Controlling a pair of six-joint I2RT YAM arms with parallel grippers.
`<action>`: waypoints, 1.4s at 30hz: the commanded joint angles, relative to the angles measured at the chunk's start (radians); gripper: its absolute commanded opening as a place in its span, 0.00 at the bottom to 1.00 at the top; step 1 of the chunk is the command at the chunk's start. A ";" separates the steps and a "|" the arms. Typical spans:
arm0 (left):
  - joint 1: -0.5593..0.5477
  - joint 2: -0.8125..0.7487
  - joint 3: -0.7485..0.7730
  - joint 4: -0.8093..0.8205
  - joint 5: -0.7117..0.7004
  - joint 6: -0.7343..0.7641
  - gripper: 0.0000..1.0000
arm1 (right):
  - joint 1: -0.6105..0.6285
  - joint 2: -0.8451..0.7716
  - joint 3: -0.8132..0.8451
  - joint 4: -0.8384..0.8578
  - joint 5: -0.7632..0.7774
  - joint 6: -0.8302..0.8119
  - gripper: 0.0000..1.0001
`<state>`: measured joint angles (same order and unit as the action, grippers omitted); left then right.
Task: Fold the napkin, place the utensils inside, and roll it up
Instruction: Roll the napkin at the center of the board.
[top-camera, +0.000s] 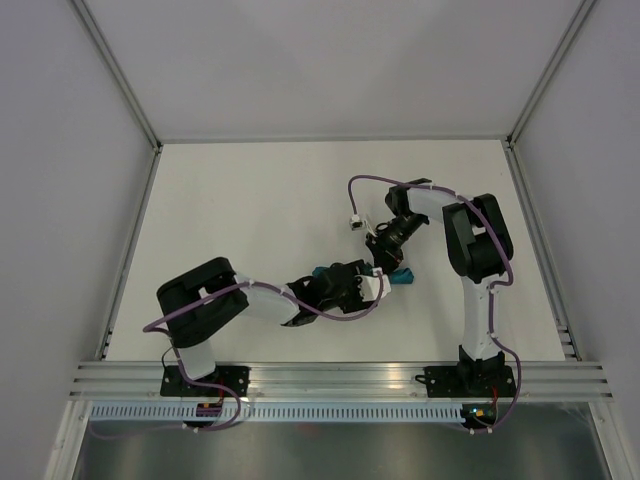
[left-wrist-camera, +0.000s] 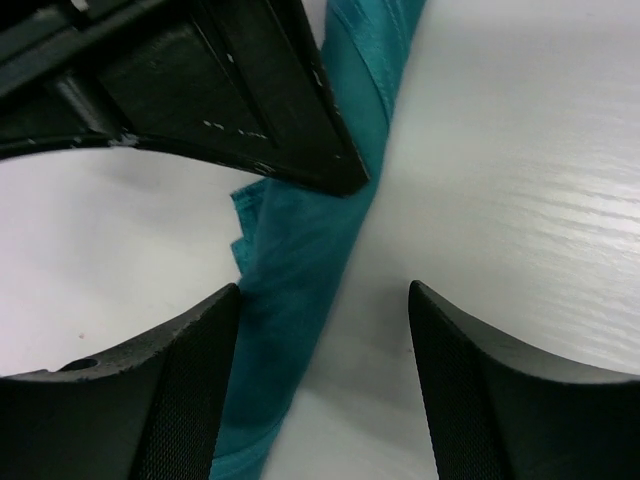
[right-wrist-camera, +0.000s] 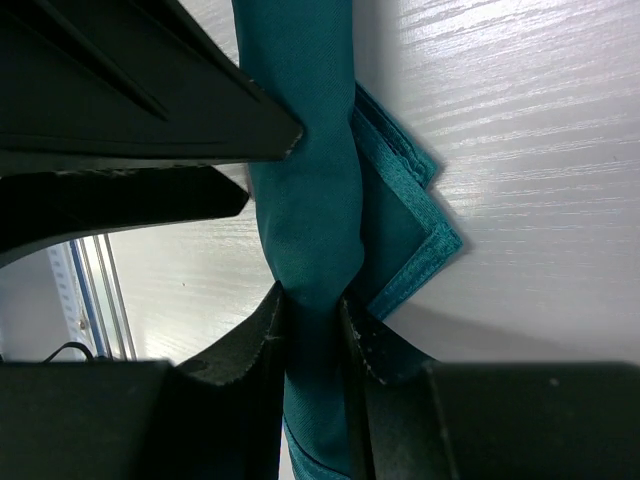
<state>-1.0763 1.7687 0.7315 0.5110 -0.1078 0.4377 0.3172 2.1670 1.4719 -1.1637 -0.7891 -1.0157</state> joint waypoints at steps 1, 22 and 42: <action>-0.002 0.040 0.049 0.026 -0.064 0.121 0.73 | 0.003 0.083 -0.022 0.102 0.151 -0.047 0.02; 0.015 0.158 0.218 -0.341 0.103 0.107 0.18 | -0.015 0.073 0.013 0.068 0.094 -0.034 0.36; 0.174 0.221 0.305 -0.491 0.483 -0.168 0.19 | -0.257 -0.317 -0.183 0.545 -0.053 0.370 0.62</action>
<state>-0.9188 1.9175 1.0351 0.1902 0.2535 0.3676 0.0917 1.9316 1.3312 -0.7242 -0.7784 -0.6910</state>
